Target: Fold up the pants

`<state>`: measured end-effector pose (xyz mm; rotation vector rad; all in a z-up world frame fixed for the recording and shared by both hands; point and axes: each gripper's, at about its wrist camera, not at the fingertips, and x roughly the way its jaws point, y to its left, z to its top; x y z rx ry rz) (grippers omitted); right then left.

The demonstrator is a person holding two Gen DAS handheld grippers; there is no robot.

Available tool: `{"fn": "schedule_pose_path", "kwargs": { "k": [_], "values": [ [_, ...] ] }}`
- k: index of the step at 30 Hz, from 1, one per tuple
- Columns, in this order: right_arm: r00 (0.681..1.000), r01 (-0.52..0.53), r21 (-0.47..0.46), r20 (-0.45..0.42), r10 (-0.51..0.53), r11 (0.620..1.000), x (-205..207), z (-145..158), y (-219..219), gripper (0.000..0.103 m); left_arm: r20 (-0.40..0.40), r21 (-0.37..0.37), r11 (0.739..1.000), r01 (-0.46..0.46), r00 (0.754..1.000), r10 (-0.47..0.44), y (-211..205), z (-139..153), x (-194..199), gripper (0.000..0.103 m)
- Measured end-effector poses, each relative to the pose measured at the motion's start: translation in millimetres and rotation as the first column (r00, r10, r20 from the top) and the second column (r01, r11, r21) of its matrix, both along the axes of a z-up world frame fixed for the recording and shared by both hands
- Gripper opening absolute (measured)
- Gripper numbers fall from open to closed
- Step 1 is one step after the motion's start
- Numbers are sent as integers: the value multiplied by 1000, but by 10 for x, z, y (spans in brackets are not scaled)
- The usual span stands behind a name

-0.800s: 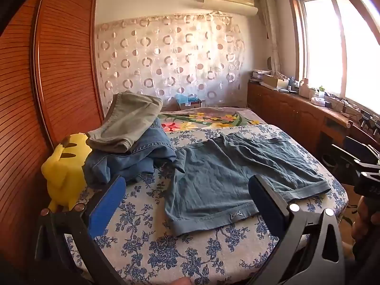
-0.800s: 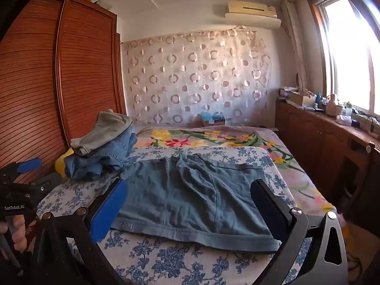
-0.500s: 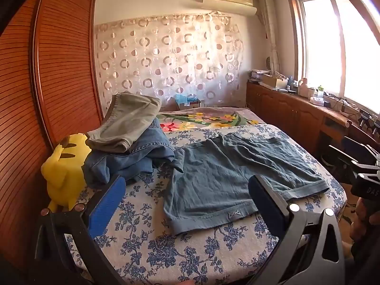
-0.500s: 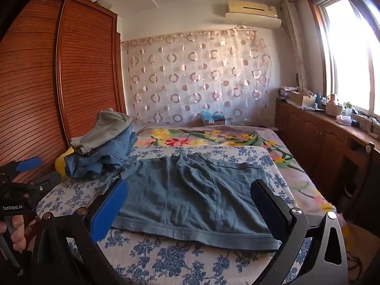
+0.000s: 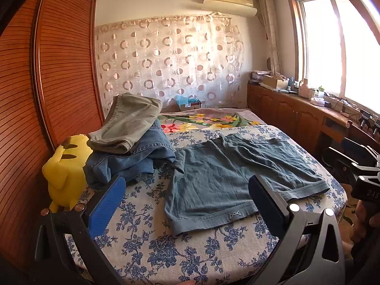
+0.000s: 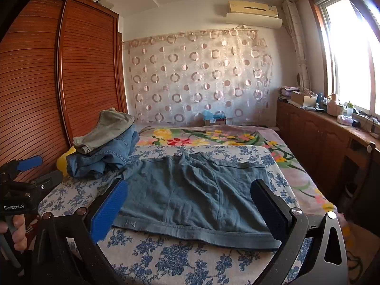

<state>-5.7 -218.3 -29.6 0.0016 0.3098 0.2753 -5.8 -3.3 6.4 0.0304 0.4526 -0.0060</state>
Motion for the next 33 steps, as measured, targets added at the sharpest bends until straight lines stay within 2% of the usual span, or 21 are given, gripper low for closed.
{"fn": "schedule_pose_path", "kwargs": {
  "k": [33],
  "values": [
    [1000,-1,0,11,1,1000,-32,35,-4,103,6,1,1000,-1,1000,1,11,29,-21,103]
  ]
}}
